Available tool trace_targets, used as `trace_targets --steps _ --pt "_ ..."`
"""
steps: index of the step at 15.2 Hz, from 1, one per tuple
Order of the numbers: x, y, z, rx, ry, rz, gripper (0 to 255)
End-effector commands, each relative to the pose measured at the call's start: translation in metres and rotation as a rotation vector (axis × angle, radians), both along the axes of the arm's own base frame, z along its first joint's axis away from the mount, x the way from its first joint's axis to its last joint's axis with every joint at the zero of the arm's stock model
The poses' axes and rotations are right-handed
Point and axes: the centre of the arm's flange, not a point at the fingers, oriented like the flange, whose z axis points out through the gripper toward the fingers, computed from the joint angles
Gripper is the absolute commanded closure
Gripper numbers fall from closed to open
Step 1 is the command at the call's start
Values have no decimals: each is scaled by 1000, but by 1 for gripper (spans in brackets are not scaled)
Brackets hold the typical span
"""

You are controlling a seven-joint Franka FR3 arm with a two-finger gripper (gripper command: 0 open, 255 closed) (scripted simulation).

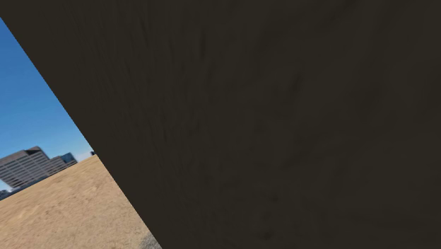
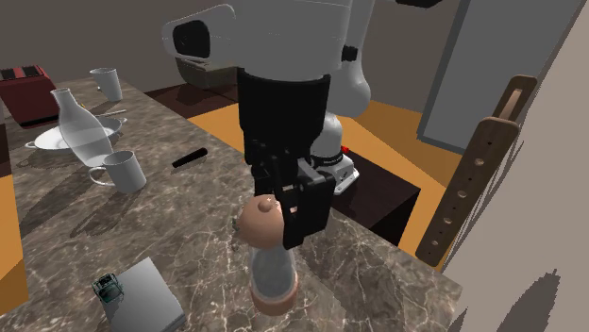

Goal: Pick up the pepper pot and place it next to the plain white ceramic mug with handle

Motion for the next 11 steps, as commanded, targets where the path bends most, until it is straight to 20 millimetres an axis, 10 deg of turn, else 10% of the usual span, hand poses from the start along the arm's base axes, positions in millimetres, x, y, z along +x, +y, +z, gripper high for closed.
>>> trace_targets --steps 1,11 --pt "0 0 12 0 0 0 255" --pt "0 0 64 0 0 0 255"
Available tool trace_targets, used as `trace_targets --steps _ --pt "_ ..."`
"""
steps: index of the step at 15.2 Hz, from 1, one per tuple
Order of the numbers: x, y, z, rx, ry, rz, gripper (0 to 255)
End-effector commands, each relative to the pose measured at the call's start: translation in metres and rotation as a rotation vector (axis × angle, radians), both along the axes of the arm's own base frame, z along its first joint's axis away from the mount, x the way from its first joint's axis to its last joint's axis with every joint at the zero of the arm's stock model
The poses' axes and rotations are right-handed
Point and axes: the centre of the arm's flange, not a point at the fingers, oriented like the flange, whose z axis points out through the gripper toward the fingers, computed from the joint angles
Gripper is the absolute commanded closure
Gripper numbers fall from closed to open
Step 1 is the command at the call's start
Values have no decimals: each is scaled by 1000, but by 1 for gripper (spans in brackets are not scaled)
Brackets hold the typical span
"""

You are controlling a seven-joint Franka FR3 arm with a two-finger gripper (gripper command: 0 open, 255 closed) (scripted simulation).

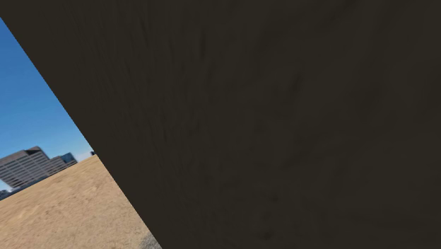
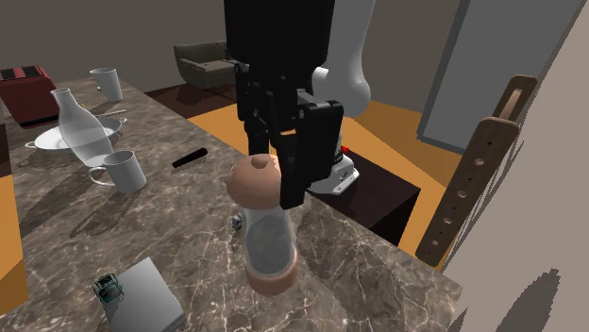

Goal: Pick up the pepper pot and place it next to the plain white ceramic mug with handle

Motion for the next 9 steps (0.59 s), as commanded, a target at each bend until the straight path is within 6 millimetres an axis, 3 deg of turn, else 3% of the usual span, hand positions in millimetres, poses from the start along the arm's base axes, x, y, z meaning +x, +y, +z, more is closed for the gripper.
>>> trace_targets --steps 1,9 --pt "-1 1 11 0 0 0 255" --pt "-1 1 53 0 0 0 255"
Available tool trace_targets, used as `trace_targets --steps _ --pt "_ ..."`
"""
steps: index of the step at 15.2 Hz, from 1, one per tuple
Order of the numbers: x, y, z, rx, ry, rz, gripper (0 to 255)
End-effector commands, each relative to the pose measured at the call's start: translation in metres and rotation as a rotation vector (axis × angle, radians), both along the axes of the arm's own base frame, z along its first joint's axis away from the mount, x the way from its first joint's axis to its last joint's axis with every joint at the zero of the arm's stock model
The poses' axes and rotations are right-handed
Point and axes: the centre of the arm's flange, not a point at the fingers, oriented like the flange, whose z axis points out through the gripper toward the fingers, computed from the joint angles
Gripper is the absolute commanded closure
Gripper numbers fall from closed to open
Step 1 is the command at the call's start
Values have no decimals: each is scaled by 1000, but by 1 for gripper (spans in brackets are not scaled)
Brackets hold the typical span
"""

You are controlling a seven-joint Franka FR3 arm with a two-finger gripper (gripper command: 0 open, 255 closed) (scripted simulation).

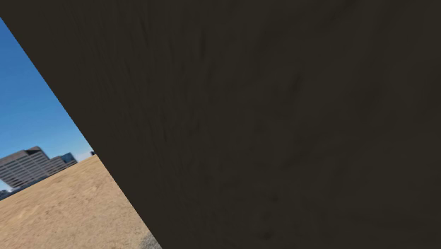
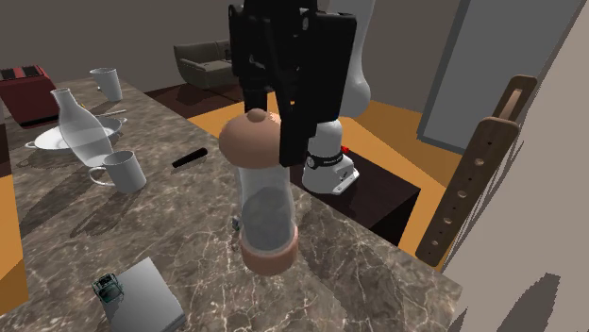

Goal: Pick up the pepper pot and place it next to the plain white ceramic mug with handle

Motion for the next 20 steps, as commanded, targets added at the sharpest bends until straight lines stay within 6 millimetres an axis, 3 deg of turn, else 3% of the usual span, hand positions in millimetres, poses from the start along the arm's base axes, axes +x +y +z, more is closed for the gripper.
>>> trace_targets --steps 1,9,20 --pt "0 1 12 0 0 0 255" --pt "0 1 51 0 0 0 255" --pt "60 -132 52 0 0 0 255"
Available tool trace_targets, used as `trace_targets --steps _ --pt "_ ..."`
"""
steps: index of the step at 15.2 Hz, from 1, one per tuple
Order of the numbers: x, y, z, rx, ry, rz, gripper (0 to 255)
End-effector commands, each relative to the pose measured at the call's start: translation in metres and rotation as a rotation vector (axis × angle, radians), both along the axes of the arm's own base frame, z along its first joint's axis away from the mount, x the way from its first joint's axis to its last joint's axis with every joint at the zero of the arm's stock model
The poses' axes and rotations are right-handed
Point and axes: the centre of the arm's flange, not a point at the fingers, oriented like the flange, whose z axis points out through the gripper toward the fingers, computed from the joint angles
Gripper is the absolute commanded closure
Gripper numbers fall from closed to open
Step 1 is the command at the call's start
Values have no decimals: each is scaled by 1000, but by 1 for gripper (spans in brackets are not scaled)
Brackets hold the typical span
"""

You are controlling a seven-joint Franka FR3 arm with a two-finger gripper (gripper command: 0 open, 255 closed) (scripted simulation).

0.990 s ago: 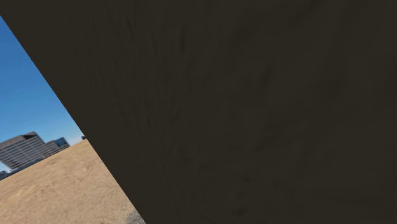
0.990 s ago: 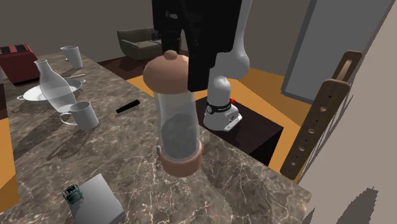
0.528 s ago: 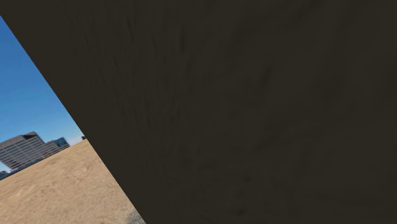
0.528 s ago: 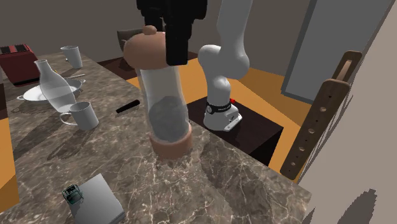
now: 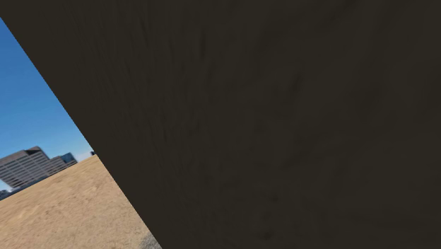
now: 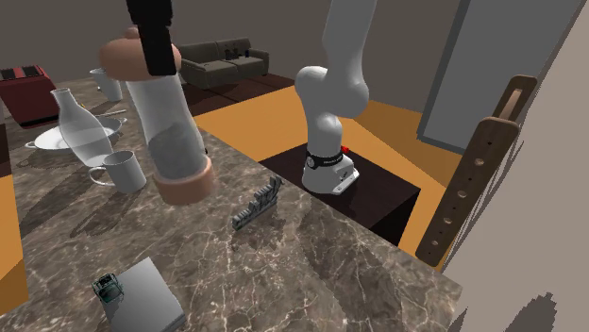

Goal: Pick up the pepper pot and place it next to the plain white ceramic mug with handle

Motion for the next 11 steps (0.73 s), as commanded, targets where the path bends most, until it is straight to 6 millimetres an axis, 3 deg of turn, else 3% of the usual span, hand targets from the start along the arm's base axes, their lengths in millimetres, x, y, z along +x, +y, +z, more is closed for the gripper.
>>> trace_targets --steps 1,11 --pt "11 -25 -2 0 0 2 255" --pt "64 -145 -1 0 0 2 255"
